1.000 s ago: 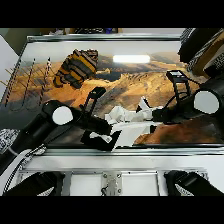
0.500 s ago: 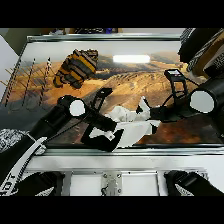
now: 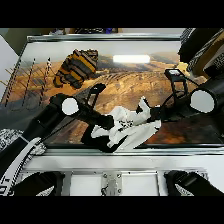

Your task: Fold the clothes and pants, and hang the long-sleeved shirts on hangers.

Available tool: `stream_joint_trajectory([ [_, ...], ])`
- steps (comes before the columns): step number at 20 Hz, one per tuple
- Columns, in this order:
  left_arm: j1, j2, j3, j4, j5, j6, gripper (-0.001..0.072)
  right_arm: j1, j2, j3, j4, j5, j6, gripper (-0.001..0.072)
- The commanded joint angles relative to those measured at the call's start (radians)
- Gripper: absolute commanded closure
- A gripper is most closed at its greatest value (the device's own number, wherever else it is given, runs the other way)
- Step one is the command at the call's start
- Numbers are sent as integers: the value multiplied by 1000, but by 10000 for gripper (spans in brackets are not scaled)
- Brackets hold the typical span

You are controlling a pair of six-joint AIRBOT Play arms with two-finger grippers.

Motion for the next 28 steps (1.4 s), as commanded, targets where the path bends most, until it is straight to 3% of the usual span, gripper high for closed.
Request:
stream_joint_trajectory([
  [1,-43,41,-75,1,105,-61,116,1,0,0,0,0,0,697],
  [4,-116,34,-149,11,180,-111,117,1,0,0,1,0,0,697],
  [8,-187,-36,-157,183,228,-226,115,1,0,0,1,1,0,698],
  [15,-156,-134,-157,153,294,-230,118,1,0,0,1,1,0,697],
  [16,-156,-135,-157,147,309,-229,290,1,0,0,1,1,0,697],
  [17,-156,-135,-157,150,321,-229,544,1,0,0,1,1,0,697],
  [18,-152,-134,-156,157,323,-220,686,0,0,0,1,1,-4,697],
  [21,-54,-76,-73,154,145,-119,689,-15,-15,65,1,75,-92,698],
  [24,59,49,61,147,-41,-19,689,-30,-67,175,2,220,-101,698],
  [28,136,135,112,148,-280,39,689,50,-79,145,61,209,37,698],
])
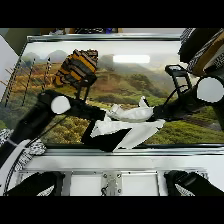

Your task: Fold the clothes and pants, and hang the long-sleeved shirts on hangers.

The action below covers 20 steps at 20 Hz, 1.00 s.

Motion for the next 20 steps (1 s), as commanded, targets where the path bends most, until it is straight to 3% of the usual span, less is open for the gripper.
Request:
stream_joint_trajectory([
  [1,66,63,21,-2,-245,100,690,69,-14,-23,24,13,114,698],
  [3,96,36,-28,-2,-291,152,689,92,-25,-66,40,-43,156,698],
  [7,201,-123,34,-3,-388,175,689,89,-100,-71,63,-50,156,697],
  [12,223,-245,163,-126,-377,195,689,90,-144,-71,63,-49,156,697],
  [17,195,-283,170,-127,-380,210,689,90,-144,-71,63,-49,156,697],
  [18,195,-282,171,-127,-377,211,604,90,-144,-71,63,-49,156,696],
  [19,196,-282,171,-126,-373,211,267,90,-144,-71,63,-49,156,696],
  [20,197,-282,171,-127,-373,218,70,90,-144,-71,63,-49,156,697],
])
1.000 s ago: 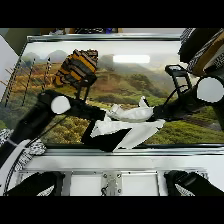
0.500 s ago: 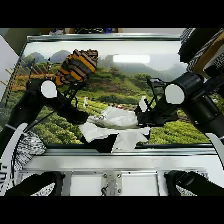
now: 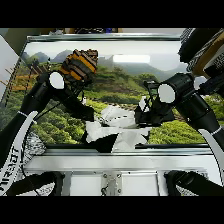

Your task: Fold the clothes and pants, and hang the long-sleeved shirts on hangers.

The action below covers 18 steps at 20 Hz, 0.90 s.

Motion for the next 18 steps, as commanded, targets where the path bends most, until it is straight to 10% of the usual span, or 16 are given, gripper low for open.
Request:
stream_joint_trajectory([
  [1,3,-8,5,-9,-2,14,65,1,-2,0,1,2,0,696],
  [9,208,-8,214,22,59,10,66,1,-2,0,1,3,0,696],
  [18,422,-12,76,625,516,-99,64,1,-2,0,1,3,0,697],
])
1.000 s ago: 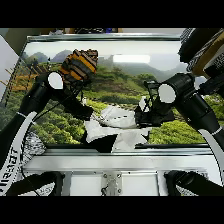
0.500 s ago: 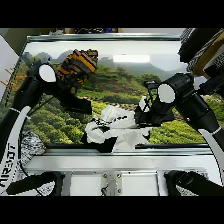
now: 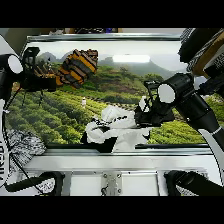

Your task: Fold the clothes and pants, and hang the long-sleeved shirts on hangers.

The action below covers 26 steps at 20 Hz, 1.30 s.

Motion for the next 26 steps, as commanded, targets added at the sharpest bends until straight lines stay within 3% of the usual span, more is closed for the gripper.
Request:
stream_joint_trajectory([
  [1,81,-14,-134,163,309,-27,63,0,-1,0,0,0,0,696],
  [4,138,-121,-160,182,461,-31,63,0,-1,0,0,0,0,696],
  [15,158,-567,211,230,360,-13,64,0,-1,0,0,0,0,697],
  [26,185,-654,257,259,344,-16,65,0,-3,0,0,0,0,697],
])
